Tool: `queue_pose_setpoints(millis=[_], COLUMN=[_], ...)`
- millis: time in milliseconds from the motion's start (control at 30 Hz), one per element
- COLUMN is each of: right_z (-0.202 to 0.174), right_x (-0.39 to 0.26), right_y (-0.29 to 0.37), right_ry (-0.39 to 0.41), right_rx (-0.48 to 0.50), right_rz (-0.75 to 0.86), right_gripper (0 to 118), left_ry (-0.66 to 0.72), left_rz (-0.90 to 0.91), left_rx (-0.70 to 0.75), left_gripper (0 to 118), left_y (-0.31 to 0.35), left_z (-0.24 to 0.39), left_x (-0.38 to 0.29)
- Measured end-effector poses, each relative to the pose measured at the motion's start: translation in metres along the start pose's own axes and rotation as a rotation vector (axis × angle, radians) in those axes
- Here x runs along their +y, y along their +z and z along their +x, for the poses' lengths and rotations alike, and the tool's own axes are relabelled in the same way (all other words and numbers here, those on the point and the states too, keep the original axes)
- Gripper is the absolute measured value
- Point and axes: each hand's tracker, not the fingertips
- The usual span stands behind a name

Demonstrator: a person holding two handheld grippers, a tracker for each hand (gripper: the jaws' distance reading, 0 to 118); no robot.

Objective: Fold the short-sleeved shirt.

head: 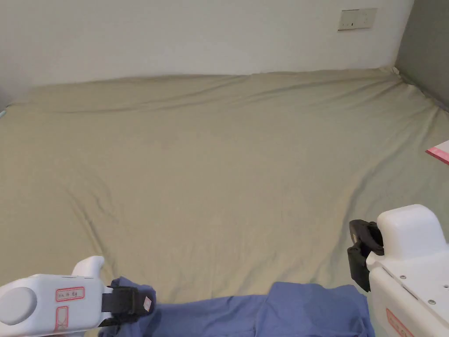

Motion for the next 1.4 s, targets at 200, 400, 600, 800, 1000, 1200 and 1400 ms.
queue_pose_setpoints(millis=[200, 400, 600, 800, 1000, 1200, 1400], right_z=[0.025, 0.047, 0.051, 0.045, 0.035, 0.024, 0.021], right_x=[-0.009, -0.016, -0.020, -0.016, -0.010, -0.007, -0.002], right_y=[0.009, 0.012, 0.008, 0.006, 0.009, 0.014, 0.024], right_ry=[-0.037, -0.070, -0.095, -0.082, -0.064, -0.044, -0.047], right_rx=[-0.020, -0.050, -0.055, -0.043, -0.027, -0.015, 0.010], right_rz=[0.005, 0.002, -0.012, -0.007, 0.007, 0.007, 0.014], right_gripper=[2, 2, 2, 2, 2, 2, 2], left_ry=[0.022, 0.013, 0.195, 0.136, -0.121, -0.395, -0.466], left_rz=[-0.056, -0.106, -0.123, 0.049, 0.237, 0.140, 0.055], left_rx=[0.032, 0.124, -0.122, -0.216, 0.118, 0.304, 0.336], left_gripper=[17, 17, 98, 93, 0, 0, 0], left_y=[-0.068, -0.113, -0.117, -0.055, -0.018, -0.075, -0.129], left_z=[0.026, 0.047, 0.049, 0.052, 0.050, 0.065, 0.082], left_x=[0.009, -0.002, -0.007, 0.008, -0.003, -0.043, -0.071])
